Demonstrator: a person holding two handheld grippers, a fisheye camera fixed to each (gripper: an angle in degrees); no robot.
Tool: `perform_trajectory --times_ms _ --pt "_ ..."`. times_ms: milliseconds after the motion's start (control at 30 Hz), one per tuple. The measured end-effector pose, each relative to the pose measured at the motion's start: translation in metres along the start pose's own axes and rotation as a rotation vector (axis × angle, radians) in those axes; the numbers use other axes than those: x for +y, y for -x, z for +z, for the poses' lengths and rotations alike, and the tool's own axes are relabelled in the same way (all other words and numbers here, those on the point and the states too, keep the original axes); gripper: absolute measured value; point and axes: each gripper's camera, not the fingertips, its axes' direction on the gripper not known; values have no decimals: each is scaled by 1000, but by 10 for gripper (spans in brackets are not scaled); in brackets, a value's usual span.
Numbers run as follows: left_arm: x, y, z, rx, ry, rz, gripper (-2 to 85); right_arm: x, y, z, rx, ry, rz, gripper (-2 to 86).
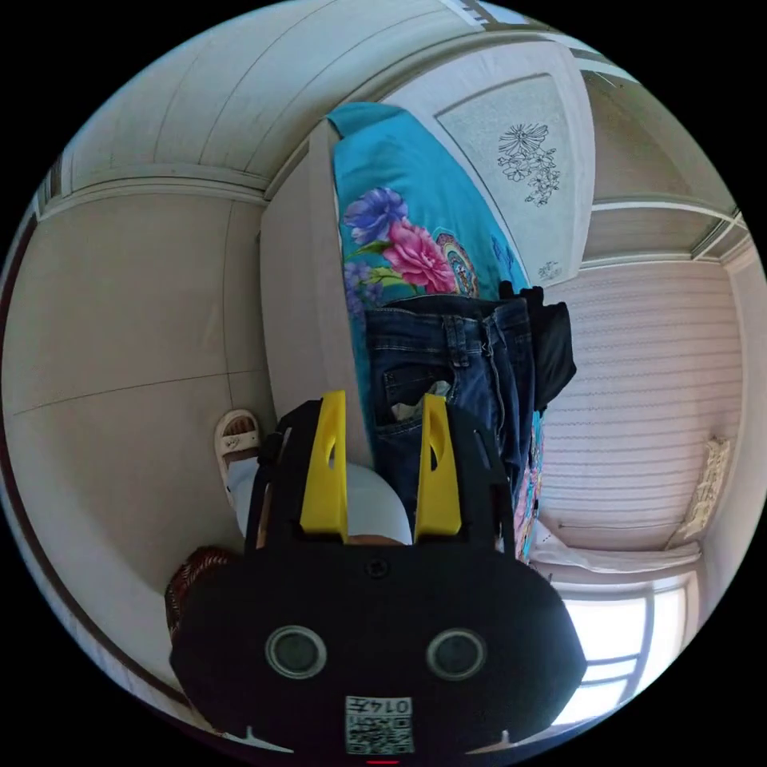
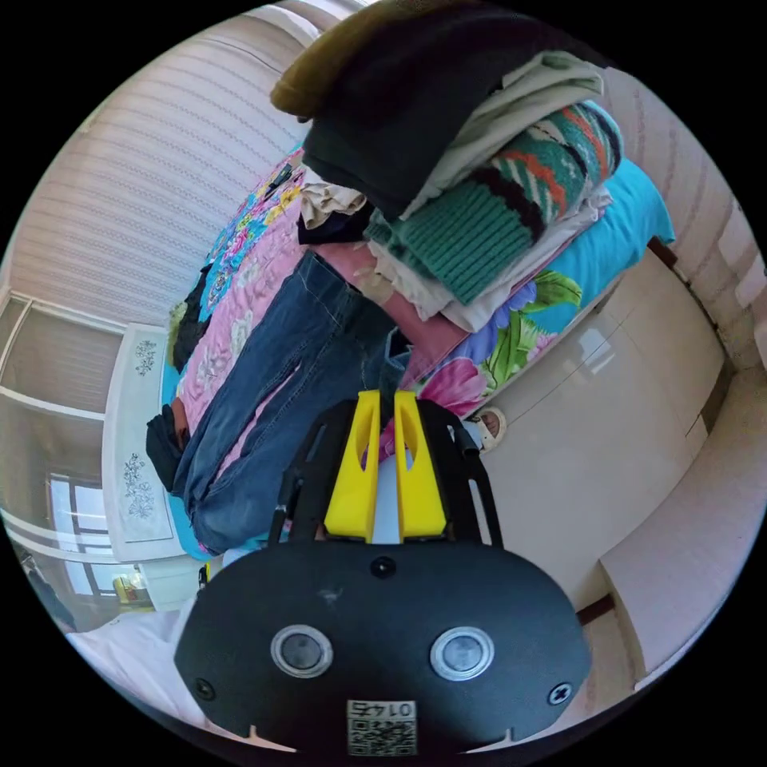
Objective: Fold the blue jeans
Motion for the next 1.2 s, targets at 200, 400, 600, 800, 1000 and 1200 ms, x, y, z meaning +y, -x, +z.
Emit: perform_trajectory --times_ms 200,400,600,800,1000,1200 --pt "-56 1 13 81 166 3 147 17 39 -8 46 -19 -23 18" --pt "-98 9 -1 135 213 -32 145 36 66 -7 70 -22 -32 18" --pt "-135 12 -51 19 125 7 162 53 87 -1 77 -15 -43 20" --pt "-163 15 -59 88 242 17 182 66 99 7 57 -17 -18 20" --pt "-174 11 -78 101 231 10 143 79 111 16 52 -15 -12 22" --pt "-184 9 -103 188 219 28 128 89 118 28 35 -10 20 23"
